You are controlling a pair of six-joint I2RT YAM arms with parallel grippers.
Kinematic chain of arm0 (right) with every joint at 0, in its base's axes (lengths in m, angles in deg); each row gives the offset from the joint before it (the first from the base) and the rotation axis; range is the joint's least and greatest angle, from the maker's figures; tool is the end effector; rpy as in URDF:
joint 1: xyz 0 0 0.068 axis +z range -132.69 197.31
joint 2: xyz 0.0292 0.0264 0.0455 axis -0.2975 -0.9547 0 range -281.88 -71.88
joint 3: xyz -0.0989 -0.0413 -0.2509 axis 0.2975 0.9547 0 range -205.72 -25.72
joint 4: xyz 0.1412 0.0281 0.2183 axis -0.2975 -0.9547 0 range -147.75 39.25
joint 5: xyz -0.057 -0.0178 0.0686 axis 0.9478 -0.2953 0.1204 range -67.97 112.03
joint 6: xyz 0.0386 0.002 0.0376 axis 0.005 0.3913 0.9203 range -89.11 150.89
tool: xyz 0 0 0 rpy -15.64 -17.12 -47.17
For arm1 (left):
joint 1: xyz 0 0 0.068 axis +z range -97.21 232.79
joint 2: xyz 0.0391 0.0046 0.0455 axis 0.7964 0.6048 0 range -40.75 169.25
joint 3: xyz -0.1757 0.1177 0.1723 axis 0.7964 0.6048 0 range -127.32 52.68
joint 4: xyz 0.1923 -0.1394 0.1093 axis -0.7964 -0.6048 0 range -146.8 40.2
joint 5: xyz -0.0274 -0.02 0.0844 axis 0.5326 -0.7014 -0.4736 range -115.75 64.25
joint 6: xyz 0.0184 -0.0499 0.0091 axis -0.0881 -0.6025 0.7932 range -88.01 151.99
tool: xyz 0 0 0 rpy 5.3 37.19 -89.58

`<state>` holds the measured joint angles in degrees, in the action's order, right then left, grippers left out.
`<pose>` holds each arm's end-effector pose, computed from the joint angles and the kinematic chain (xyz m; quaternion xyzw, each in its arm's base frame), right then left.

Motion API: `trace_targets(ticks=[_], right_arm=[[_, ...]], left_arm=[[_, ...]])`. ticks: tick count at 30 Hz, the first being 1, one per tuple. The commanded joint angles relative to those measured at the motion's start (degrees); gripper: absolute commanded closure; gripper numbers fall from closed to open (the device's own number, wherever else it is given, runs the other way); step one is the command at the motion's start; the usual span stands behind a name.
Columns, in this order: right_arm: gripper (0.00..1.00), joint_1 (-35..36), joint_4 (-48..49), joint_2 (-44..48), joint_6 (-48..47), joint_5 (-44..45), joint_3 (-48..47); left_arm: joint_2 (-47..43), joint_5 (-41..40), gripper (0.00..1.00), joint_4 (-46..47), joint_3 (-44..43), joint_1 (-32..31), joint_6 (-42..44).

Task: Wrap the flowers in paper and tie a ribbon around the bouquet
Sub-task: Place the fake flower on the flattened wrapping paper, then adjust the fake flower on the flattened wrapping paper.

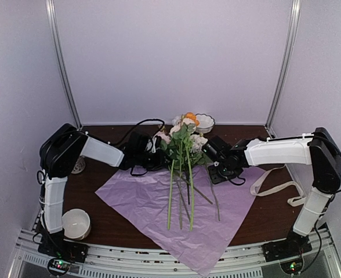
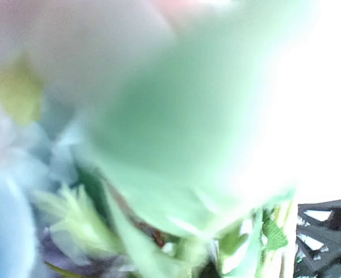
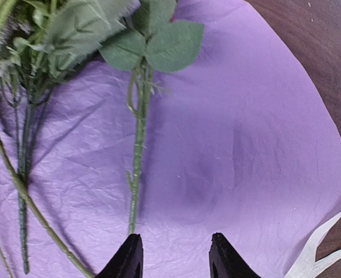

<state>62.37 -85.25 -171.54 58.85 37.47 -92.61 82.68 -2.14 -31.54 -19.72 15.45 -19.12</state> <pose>0.2502 0.2373 0.1917 -0.1182 0.9647 0.0103 0.2353 0.3538 -0.2878 0.1233 -0.0057 0.8649 -0.4556 0.2106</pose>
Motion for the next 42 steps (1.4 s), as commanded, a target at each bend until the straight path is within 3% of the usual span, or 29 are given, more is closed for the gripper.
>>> trace_targets(ticks=[1,5,10,17,19,23,26,35,42], right_arm=[[0.61,-1.22,1.08,0.75,-0.20,-1.73,3.62],[0.62,-1.39,1.34,0.64,0.01,-2.66,4.76],[0.65,-1.54,1.55,0.97,-0.13,-3.53,5.58],[0.69,-1.50,2.01,0.67,-0.33,-5.24,7.16],[0.72,-1.54,2.51,0.17,-0.32,-6.49,7.39],[0.78,-1.45,3.98,-0.91,-0.29,-9.56,7.72],[0.80,-1.28,5.46,-1.73,-0.20,-11.94,7.84],[0.84,0.01,7.15,-4.53,-0.18,-16.13,6.03],[0.86,1.61,9.56,-4.27,0.30,-21.29,5.03]], left_arm=[[-3.62,-1.41,0.72,-0.47,0.82,-0.19,2.89],[-7.75,-6.61,0.50,-8.15,1.77,-0.25,7.85],[-10.52,-10.71,0.41,-21.66,-2.51,-0.28,19.39],[-16.04,-12.72,0.30,-27.90,-0.44,-0.97,27.92],[-17.91,-13.05,0.31,-28.76,1.52,-1.33,30.49],[-19.49,-15.78,0.46,-33.33,3.31,-3.17,35.55],[-17.65,-11.97,0.54,-33.50,3.55,-5.60,38.76],[-5.64,-7.79,0.58,-33.54,-5.54,-9.39,42.63],[-3.87,-5.64,0.60,-30.93,-8.05,-11.37,45.55]])
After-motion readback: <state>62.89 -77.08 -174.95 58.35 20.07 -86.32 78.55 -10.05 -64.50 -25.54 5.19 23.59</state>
